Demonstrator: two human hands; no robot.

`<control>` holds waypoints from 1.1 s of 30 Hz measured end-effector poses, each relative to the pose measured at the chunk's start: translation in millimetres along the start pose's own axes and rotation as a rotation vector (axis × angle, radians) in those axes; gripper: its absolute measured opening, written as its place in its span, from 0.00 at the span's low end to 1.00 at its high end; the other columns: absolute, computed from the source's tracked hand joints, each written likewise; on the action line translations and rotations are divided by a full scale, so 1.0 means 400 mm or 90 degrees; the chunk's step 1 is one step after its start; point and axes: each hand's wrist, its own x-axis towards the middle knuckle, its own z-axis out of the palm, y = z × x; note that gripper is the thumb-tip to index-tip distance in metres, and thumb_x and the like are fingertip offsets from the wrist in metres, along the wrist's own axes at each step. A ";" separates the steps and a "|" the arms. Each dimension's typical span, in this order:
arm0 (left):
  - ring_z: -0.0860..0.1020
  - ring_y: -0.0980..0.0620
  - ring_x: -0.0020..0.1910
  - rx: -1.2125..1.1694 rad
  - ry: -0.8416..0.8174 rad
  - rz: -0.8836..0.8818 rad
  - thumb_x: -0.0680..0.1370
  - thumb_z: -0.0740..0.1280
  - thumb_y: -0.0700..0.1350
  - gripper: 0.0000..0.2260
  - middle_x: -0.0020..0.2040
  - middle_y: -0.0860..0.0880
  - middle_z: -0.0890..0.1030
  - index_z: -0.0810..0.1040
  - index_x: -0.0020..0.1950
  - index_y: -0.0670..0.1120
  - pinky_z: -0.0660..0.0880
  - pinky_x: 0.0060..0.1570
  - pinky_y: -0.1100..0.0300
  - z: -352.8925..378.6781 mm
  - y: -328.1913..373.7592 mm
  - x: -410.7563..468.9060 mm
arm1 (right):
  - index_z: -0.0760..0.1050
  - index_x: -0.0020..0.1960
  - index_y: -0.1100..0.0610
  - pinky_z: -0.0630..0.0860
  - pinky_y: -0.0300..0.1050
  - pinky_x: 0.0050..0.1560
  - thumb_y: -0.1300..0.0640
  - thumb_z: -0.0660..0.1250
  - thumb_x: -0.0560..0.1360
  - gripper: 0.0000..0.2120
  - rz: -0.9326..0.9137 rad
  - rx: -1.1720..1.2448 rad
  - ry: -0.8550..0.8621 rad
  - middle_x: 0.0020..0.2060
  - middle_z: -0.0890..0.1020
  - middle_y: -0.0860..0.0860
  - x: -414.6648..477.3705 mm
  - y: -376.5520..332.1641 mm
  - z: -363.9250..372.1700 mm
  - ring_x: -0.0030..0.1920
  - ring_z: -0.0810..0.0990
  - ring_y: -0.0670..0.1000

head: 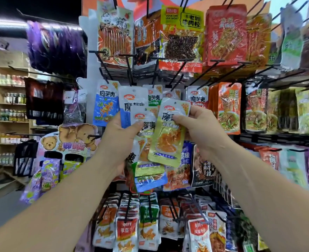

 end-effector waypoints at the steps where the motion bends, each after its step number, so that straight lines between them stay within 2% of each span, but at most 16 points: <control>1: 0.81 0.65 0.56 0.001 0.015 0.008 0.83 0.69 0.41 0.15 0.60 0.59 0.83 0.76 0.68 0.53 0.77 0.58 0.66 -0.005 0.008 0.009 | 0.83 0.51 0.55 0.82 0.55 0.46 0.59 0.70 0.81 0.03 -0.004 -0.021 0.019 0.42 0.85 0.53 0.018 -0.005 -0.012 0.41 0.82 0.55; 4: 0.76 0.55 0.70 -0.003 0.019 0.016 0.80 0.74 0.49 0.26 0.72 0.55 0.77 0.71 0.76 0.52 0.70 0.73 0.50 -0.010 0.033 0.031 | 0.74 0.43 0.66 0.68 0.43 0.37 0.50 0.70 0.80 0.18 -0.018 -0.094 0.093 0.33 0.69 0.56 0.072 -0.022 -0.047 0.33 0.68 0.51; 5: 0.75 0.54 0.71 0.002 0.011 0.021 0.79 0.75 0.50 0.29 0.74 0.54 0.76 0.69 0.78 0.50 0.68 0.75 0.48 -0.011 0.032 0.043 | 0.70 0.41 0.66 0.61 0.40 0.33 0.50 0.68 0.81 0.21 -0.025 -0.108 0.120 0.31 0.63 0.54 0.089 -0.029 -0.054 0.30 0.63 0.50; 6: 0.76 0.57 0.68 -0.020 0.009 0.021 0.80 0.74 0.49 0.25 0.71 0.57 0.78 0.71 0.75 0.50 0.69 0.74 0.50 -0.006 0.035 0.048 | 0.71 0.42 0.66 0.57 0.40 0.31 0.51 0.66 0.83 0.20 -0.032 -0.114 0.142 0.31 0.59 0.53 0.106 -0.037 -0.058 0.30 0.59 0.50; 8: 0.80 0.68 0.54 -0.012 -0.004 0.015 0.83 0.69 0.41 0.14 0.55 0.67 0.82 0.73 0.63 0.58 0.73 0.65 0.61 -0.002 0.027 0.063 | 0.74 0.50 0.74 0.58 0.43 0.35 0.52 0.64 0.84 0.21 -0.051 -0.108 0.158 0.35 0.64 0.54 0.140 -0.053 -0.060 0.34 0.60 0.53; 10: 0.80 0.74 0.45 0.007 -0.008 -0.004 0.84 0.67 0.39 0.15 0.45 0.71 0.83 0.74 0.57 0.61 0.75 0.50 0.73 0.011 0.011 0.072 | 0.74 0.53 0.75 0.59 0.44 0.37 0.52 0.65 0.84 0.22 -0.080 -0.125 0.182 0.35 0.67 0.54 0.166 -0.069 -0.054 0.34 0.62 0.52; 12: 0.77 0.77 0.39 0.000 -0.003 -0.015 0.84 0.66 0.38 0.15 0.45 0.71 0.78 0.72 0.62 0.58 0.72 0.43 0.77 0.026 0.003 0.063 | 0.69 0.39 0.67 0.55 0.42 0.32 0.53 0.65 0.84 0.21 -0.094 -0.149 0.199 0.28 0.61 0.52 0.189 -0.085 -0.047 0.28 0.58 0.49; 14: 0.72 0.79 0.34 -0.032 -0.001 -0.002 0.84 0.66 0.39 0.25 0.45 0.68 0.69 0.65 0.78 0.53 0.71 0.48 0.73 0.035 -0.002 0.054 | 0.66 0.37 0.59 0.53 0.43 0.31 0.53 0.65 0.84 0.19 -0.099 -0.163 0.213 0.25 0.57 0.46 0.213 -0.092 -0.041 0.25 0.55 0.48; 17: 0.66 0.80 0.27 -0.038 0.000 -0.006 0.84 0.65 0.39 0.29 0.50 0.59 0.65 0.58 0.83 0.45 0.66 0.56 0.65 0.048 -0.003 0.041 | 0.66 0.34 0.56 0.53 0.46 0.33 0.52 0.66 0.83 0.21 -0.087 -0.178 0.232 0.24 0.56 0.45 0.238 -0.087 -0.036 0.26 0.55 0.49; 19: 0.68 0.79 0.28 -0.058 0.006 -0.030 0.84 0.65 0.39 0.28 0.52 0.58 0.66 0.59 0.83 0.45 0.69 0.50 0.68 0.050 -0.012 0.045 | 0.63 0.32 0.54 0.52 0.44 0.31 0.51 0.66 0.83 0.23 -0.076 -0.184 0.236 0.22 0.56 0.44 0.246 -0.083 -0.034 0.25 0.54 0.49; 21: 0.71 0.79 0.28 -0.043 0.020 -0.040 0.84 0.65 0.37 0.28 0.45 0.63 0.67 0.59 0.83 0.44 0.70 0.36 0.77 0.054 -0.014 0.048 | 0.62 0.30 0.53 0.52 0.43 0.30 0.52 0.67 0.82 0.25 -0.069 -0.189 0.238 0.19 0.56 0.43 0.254 -0.081 -0.034 0.23 0.54 0.48; 23: 0.73 0.79 0.28 -0.025 0.039 -0.040 0.84 0.65 0.36 0.27 0.43 0.68 0.67 0.61 0.82 0.43 0.69 0.31 0.79 0.053 -0.020 0.049 | 0.62 0.28 0.52 0.54 0.44 0.32 0.53 0.68 0.81 0.25 -0.069 -0.179 0.245 0.18 0.57 0.42 0.265 -0.082 -0.033 0.23 0.55 0.49; 28: 0.73 0.80 0.31 -0.014 0.040 -0.016 0.84 0.66 0.38 0.26 0.39 0.73 0.70 0.63 0.81 0.46 0.68 0.38 0.76 0.048 -0.041 0.054 | 0.60 0.26 0.53 0.55 0.44 0.31 0.55 0.68 0.79 0.26 -0.071 -0.214 0.248 0.18 0.58 0.44 0.291 -0.062 -0.034 0.22 0.56 0.50; 30: 0.78 0.78 0.39 0.013 0.038 -0.005 0.84 0.66 0.38 0.23 0.42 0.73 0.79 0.68 0.78 0.50 0.75 0.49 0.74 0.037 -0.054 0.061 | 0.62 0.28 0.54 0.58 0.44 0.31 0.52 0.68 0.80 0.26 -0.063 -0.255 0.246 0.20 0.62 0.45 0.300 -0.044 -0.033 0.23 0.60 0.49; 32: 0.83 0.67 0.52 0.028 0.025 -0.002 0.84 0.67 0.39 0.16 0.52 0.64 0.86 0.77 0.68 0.56 0.77 0.64 0.59 0.023 -0.066 0.069 | 0.73 0.37 0.56 0.65 0.45 0.36 0.49 0.68 0.81 0.17 -0.073 -0.341 0.251 0.30 0.74 0.48 0.302 -0.025 -0.030 0.31 0.71 0.51; 33: 0.83 0.63 0.56 0.032 0.022 -0.005 0.84 0.67 0.39 0.14 0.55 0.61 0.86 0.78 0.65 0.56 0.77 0.64 0.56 0.021 -0.069 0.070 | 0.77 0.47 0.55 0.68 0.45 0.41 0.49 0.69 0.80 0.10 -0.080 -0.378 0.255 0.38 0.78 0.50 0.300 -0.016 -0.030 0.38 0.75 0.52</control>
